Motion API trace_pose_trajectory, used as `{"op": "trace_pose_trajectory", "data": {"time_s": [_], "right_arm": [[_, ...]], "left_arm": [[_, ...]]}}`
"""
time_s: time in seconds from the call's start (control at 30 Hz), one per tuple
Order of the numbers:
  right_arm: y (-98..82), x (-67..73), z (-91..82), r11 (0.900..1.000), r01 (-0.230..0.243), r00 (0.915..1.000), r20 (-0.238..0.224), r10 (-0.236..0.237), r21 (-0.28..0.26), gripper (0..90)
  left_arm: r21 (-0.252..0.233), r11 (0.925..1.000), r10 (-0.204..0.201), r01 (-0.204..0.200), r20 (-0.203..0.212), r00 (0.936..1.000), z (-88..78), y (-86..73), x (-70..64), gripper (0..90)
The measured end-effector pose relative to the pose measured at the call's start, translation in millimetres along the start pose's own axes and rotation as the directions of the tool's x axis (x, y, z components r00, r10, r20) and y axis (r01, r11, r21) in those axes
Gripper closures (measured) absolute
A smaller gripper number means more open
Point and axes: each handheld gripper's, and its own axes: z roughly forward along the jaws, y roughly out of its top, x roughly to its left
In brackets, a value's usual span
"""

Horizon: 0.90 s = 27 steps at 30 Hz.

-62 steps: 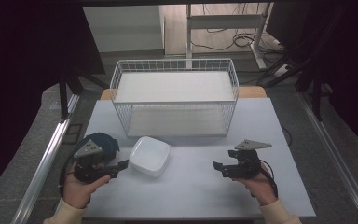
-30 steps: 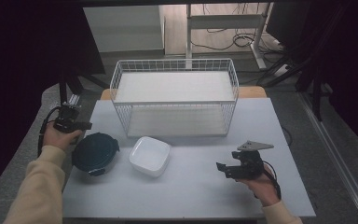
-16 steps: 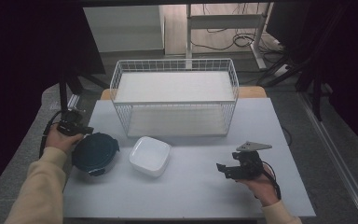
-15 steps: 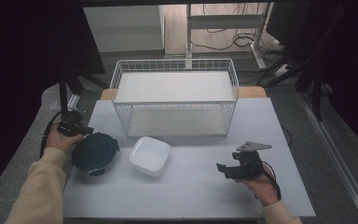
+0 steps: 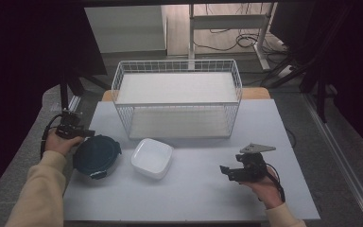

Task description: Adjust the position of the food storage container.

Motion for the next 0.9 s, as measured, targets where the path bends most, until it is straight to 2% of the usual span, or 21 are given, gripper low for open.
{"op": "trace_pose_trajectory", "data": {"time_s": [0.2, 0.37, 0.57, 0.9], "right_arm": [[0.0, -0.4, -0.5, 1.000, -0.001, 1.0000, 0.001, 0.001, 0.000, 19.1], [-0.2, -1.1, -1.5, 1.000, -0.005, 1.0000, 0.004, 0.005, 0.000, 19.1], [-0.3, -1.1, -1.2, 1.000, -0.005, 1.0000, 0.006, 0.005, 0.002, 19.1], [-0.2, 0.0, -1.2, 1.000, -0.004, 1.0000, 0.007, 0.004, 0.003, 19.1]], "left_arm": [[0.020, 0.9992, 0.035, -0.035, 0.011, 0.9993, -2.0, -4.5, -9.8, 90.0], [0.012, 0.9983, 0.057, -0.057, 0.019, 0.9982, -4.5, -11.7, -17.9, 90.0], [0.004, 0.9943, 0.106, -0.106, 0.049, 0.9931, -8.0, -23.6, -34.3, 90.0], [-0.015, 0.9909, 0.134, -0.133, 0.075, 0.9881, -13.6, -39.7, -47.9, 90.0]]}}
